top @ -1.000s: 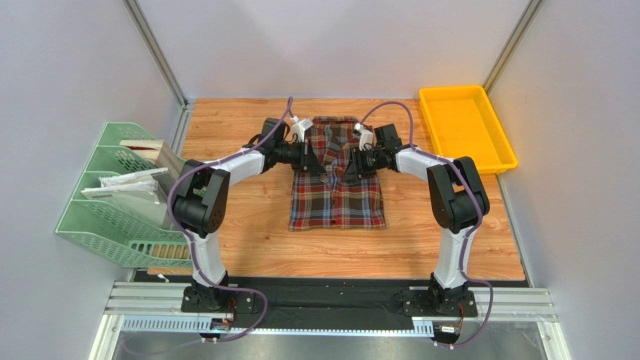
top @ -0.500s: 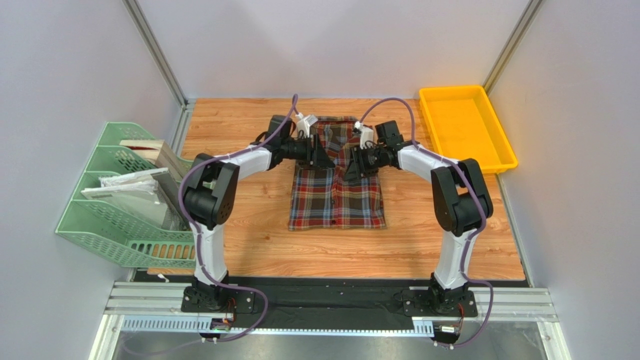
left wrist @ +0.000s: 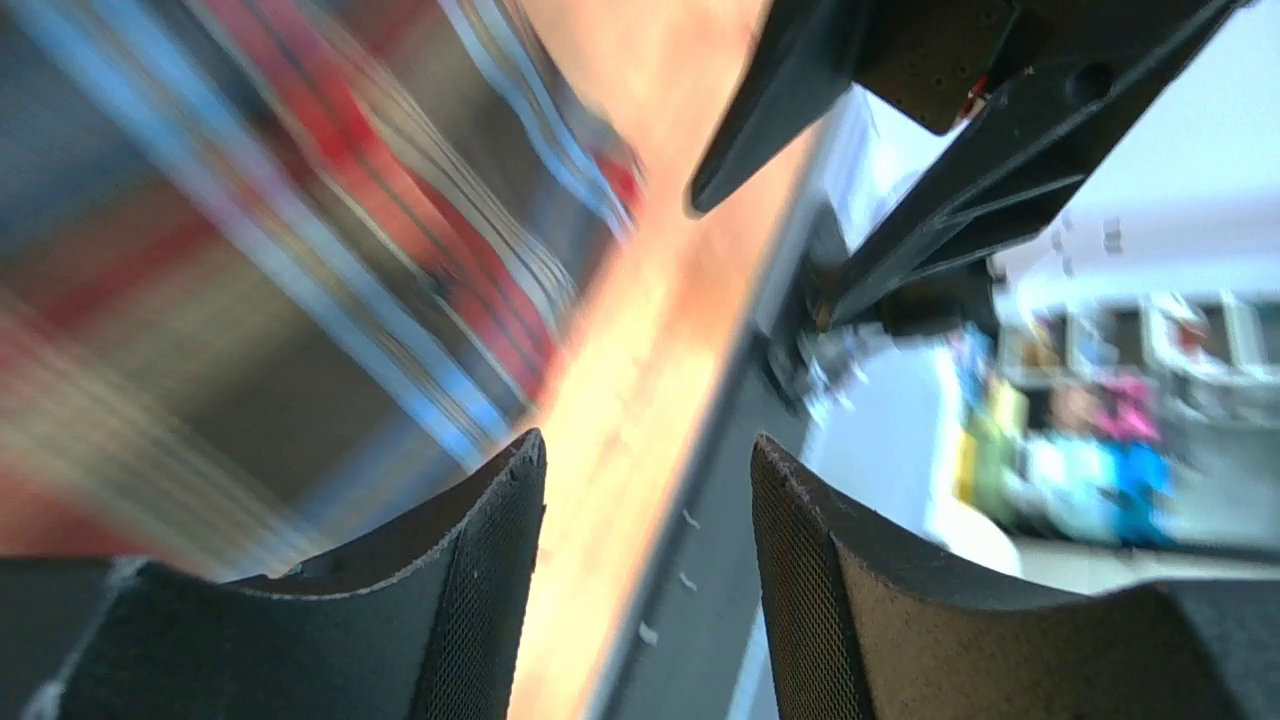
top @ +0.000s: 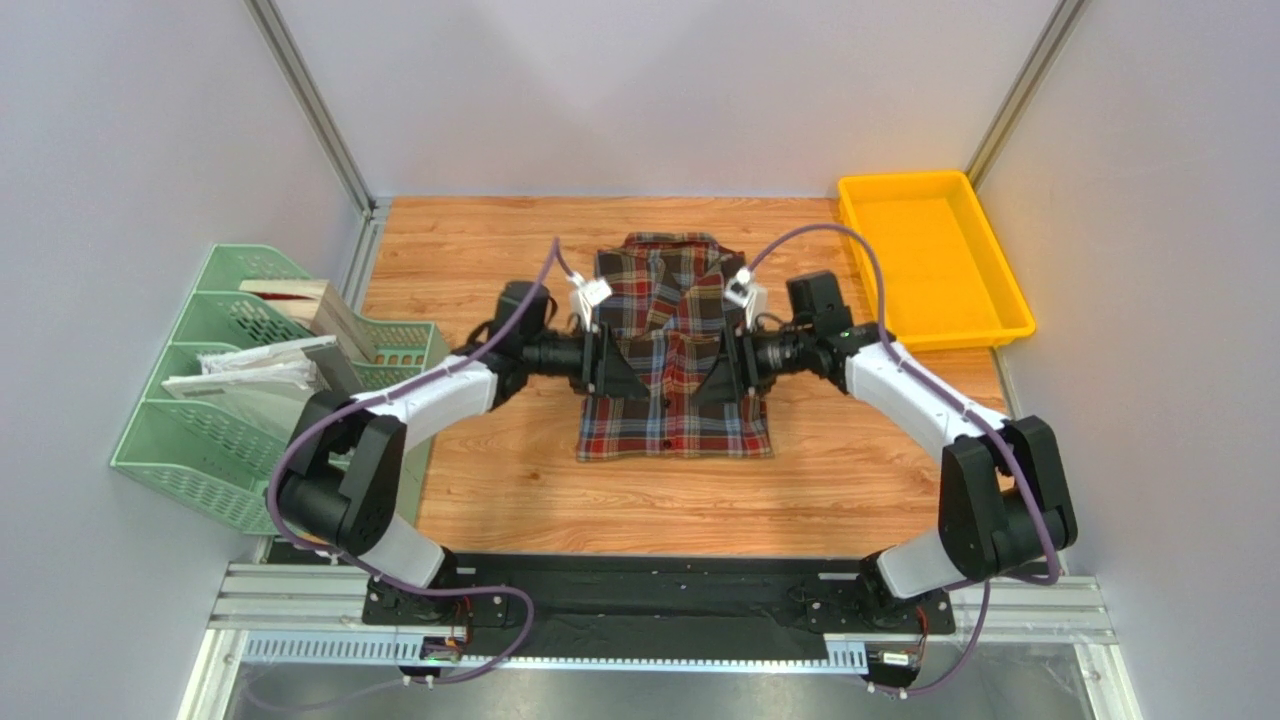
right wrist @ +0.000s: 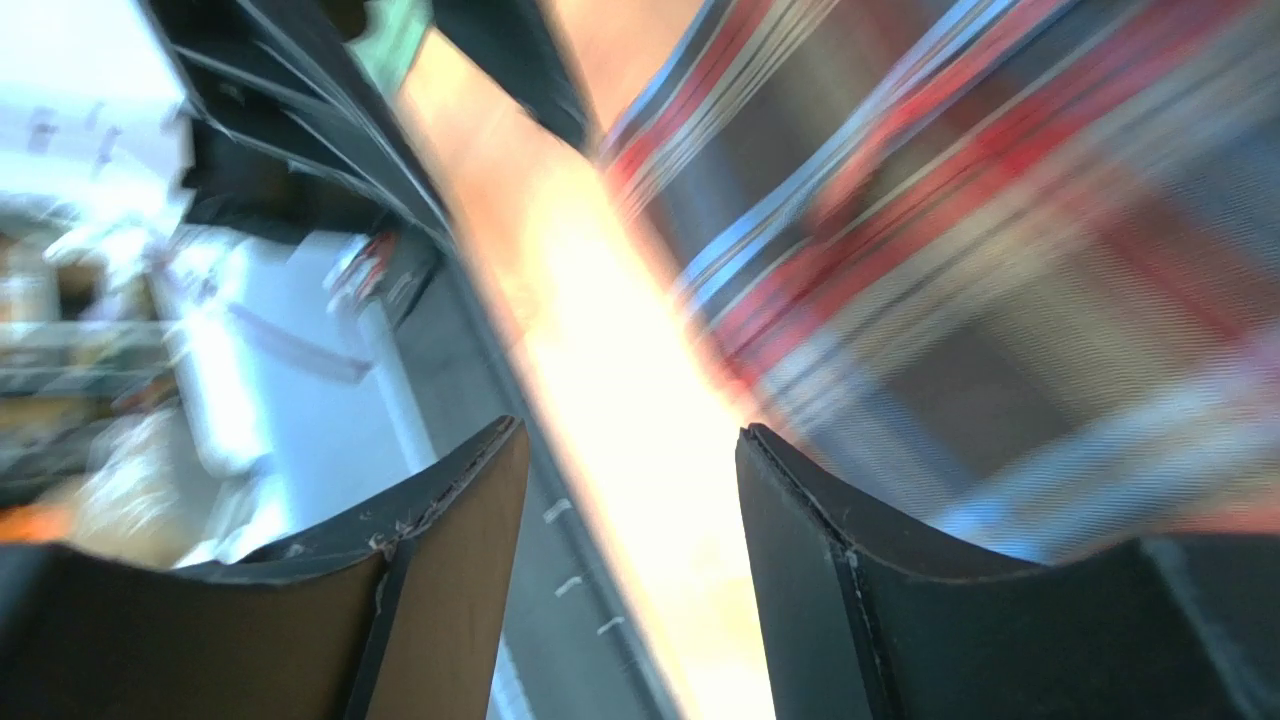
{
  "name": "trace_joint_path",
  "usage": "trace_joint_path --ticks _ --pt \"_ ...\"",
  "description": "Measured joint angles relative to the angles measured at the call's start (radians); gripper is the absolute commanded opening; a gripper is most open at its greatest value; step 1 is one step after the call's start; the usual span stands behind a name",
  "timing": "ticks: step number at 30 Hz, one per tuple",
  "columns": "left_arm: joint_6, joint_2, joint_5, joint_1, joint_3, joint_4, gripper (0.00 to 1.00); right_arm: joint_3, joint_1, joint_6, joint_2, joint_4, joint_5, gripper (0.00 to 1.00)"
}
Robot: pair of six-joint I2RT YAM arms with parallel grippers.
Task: Fold and stack the long sleeve shirts
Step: Fold the shirt
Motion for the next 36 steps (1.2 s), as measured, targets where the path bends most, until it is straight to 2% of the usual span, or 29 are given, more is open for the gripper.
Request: trace_joint_path --ticks 3,6,12,14,18,20,25,27,30,36 --pt "-0.049 0.028 0.025 -0.095 -0.087 0.041 0.56 -0.092 0.074 0.071 0.005 0.039 -0.055 0.56" --pt "-0.08 0.081 0.023 -0.152 -0.111 0.069 0.56 -0.125 0.116 0.124 0.056 0.092 -0.094 0.53" --pt "-0.135 0.308 -0.021 -0.127 -0.089 0.106 0.57 -0.139 0.063 0.19 0.307 0.216 -0.117 0.52" --pt "-0.175 0.352 0.022 -0.113 -0.086 0.122 0.56 -0.151 0.04 0.214 0.374 0.229 -0.139 0.52" --pt "-0.202 0.352 0.02 -0.106 -0.084 0.124 0.52 -0.163 0.026 0.255 0.401 0.259 -0.194 0.52" --pt "-0.204 0.333 0.011 -0.104 -0.097 0.119 0.54 -0.163 0.026 0.254 0.393 0.251 -0.195 0.52" --pt "-0.163 0.134 -0.014 -0.083 -0.15 0.063 0.54 -0.111 0.01 0.19 0.255 0.102 -0.159 0.52" --pt "-0.133 0.084 -0.013 -0.071 -0.105 0.057 0.54 -0.044 -0.012 0.156 0.221 0.071 -0.155 0.51" --pt "-0.09 0.103 -0.027 -0.056 0.04 0.048 0.54 0.072 -0.047 0.113 0.231 0.058 -0.143 0.49" --pt "-0.068 0.335 -0.091 -0.032 0.28 0.036 0.53 0.259 -0.089 0.057 0.444 0.047 -0.116 0.48"
